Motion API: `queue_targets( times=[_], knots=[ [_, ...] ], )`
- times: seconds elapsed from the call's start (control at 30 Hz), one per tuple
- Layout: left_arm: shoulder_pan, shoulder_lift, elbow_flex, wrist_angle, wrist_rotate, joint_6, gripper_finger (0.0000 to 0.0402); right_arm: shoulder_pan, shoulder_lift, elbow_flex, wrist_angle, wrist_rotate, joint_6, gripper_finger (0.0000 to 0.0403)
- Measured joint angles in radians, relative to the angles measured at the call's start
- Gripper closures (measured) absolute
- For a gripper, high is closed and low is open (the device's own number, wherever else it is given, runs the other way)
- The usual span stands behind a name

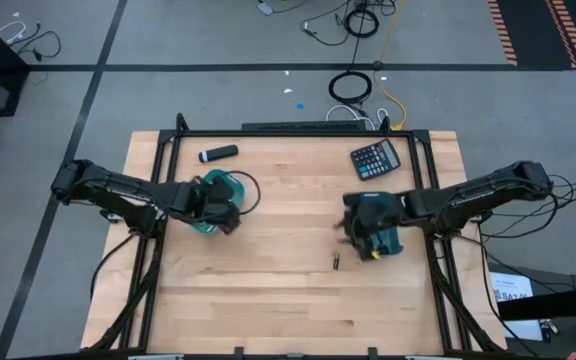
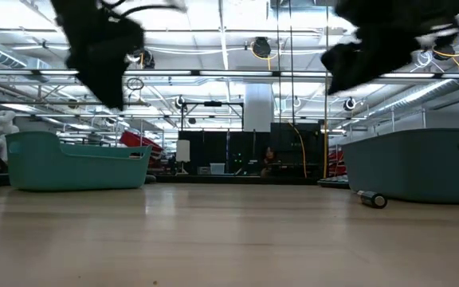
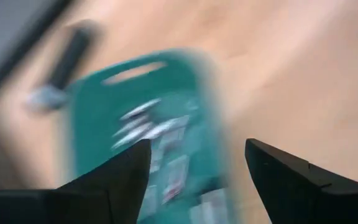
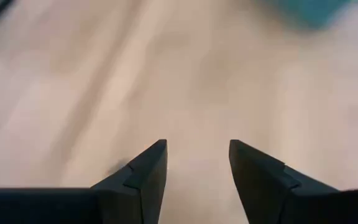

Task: Sort batteries
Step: Put the black battery into the blue bin

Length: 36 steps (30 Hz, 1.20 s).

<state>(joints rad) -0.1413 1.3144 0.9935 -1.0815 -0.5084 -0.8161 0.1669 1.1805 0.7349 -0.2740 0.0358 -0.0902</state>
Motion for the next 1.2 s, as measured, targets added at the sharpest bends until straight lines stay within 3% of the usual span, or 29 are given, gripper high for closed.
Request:
queue_targets(
  times=[0.1, 0.2, 0.43, 0.57, 0.9, 1.07, 1.2],
  knots=[
    [-0.029, 0.000, 0.000, 0.242, 0.056, 0.127, 0.0128, 0.072, 0.009, 0.000, -0.079, -0.052, -0.062, 0.0238],
    [-0.056, 0.000, 0.000, 0.417, 0.057, 0.228, 0.0127, 0.132, 0.026, 0.000, -0.088, 0.028, -0.121, 0.0239],
    [-0.086, 0.001, 0.000, 0.618, -0.136, 0.354, 0.0127, 0.206, 0.176, 0.047, -0.118, 0.072, -0.195, 0.0239],
    [-0.084, 0.001, 0.000, 0.720, -0.175, 0.423, 0.0137, 0.210, 0.297, 0.136, -0.187, 0.089, -0.242, 0.0239],
    [-0.088, 0.001, 0.000, 0.789, -0.178, 0.437, 0.0148, 0.201, 0.530, 0.221, -0.233, 0.089, -0.323, 0.0259],
    [-0.088, 0.001, 0.000, 0.789, -0.178, 0.433, 0.0149, 0.188, 0.618, 0.254, -0.258, 0.085, -0.333, 0.0305],
    [-0.087, 0.001, 0.000, 0.790, -0.181, 0.433, 0.0149, 0.184, 0.652, 0.288, -0.300, 0.080, -0.346, 0.0370]
  ],
)
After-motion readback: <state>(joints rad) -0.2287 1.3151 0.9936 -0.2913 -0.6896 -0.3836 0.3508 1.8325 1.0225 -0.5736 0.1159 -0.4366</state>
